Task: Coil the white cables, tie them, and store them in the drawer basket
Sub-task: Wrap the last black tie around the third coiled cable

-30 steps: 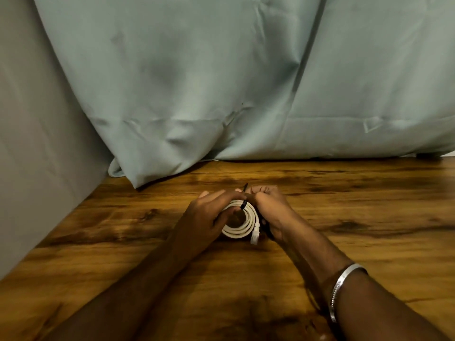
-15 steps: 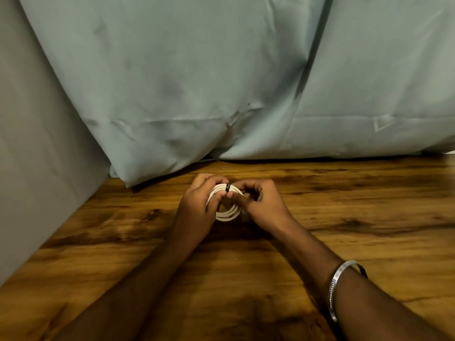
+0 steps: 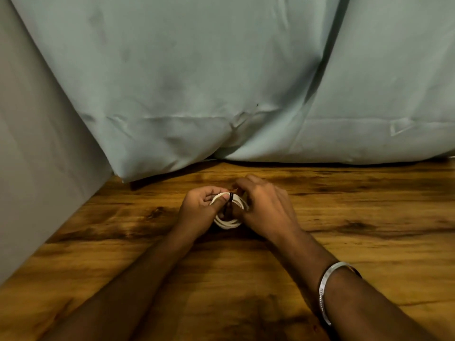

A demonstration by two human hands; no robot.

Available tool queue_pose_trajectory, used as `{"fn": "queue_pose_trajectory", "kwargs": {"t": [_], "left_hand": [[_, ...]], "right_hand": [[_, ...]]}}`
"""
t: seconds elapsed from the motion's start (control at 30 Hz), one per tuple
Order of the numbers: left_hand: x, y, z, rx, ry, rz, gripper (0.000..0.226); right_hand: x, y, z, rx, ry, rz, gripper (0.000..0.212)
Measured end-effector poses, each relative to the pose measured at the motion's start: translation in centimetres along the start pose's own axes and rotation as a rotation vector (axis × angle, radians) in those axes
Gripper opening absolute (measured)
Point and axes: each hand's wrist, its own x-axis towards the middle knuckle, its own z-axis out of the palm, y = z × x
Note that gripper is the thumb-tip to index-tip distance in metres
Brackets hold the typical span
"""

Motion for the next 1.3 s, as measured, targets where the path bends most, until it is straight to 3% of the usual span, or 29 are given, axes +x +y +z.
{"fn": "queue_pose_trajectory", "kwargs": {"t": [0.2, 0.6, 0.67, 0.77, 0.93, 1.1, 1.3], "left_hand": [[0.1, 0.0, -0.2, -0.177, 0.008, -0.137, 0.015], [0.5, 0.6, -1.6, -0.265, -0.064, -0.215, 0.024], [0.5, 0.6, -1.9, -0.261, -0.094, -0.208, 0.027], [0.4, 0.4, -1.9, -0.242, -0.130, -0.121, 0.027], [0.1, -0.1, -1.2, 0.084, -0.155, 0.122, 0.028], [0.2, -0.7, -0.9, 0.620, -0.191, 0.332, 0.039], [-0.7, 0.7, 0.3, 0.850, -0.106, 0.468, 0.032]], "right_hand": [[0.5, -2.0, 1.0, -0.158, 0.105, -0.179, 0.030], [-0.1, -1.1, 1.3, -0.155, 0.160, -0.338, 0.028], [-0.1, -1.2, 1.4, -0.080, 0.136, -0.321, 0.022], [0.1, -0.9, 1.7, 0.166, 0.139, -0.117, 0.006], [0.3, 0.8, 2.5, 0.400, 0.232, 0.051, 0.024], [0.0, 0.5, 2.0, 0.253, 0.306, 0.026, 0.022], [0.2, 0.8, 1.7, 0.292, 0.364, 0.160, 0.021]]}}
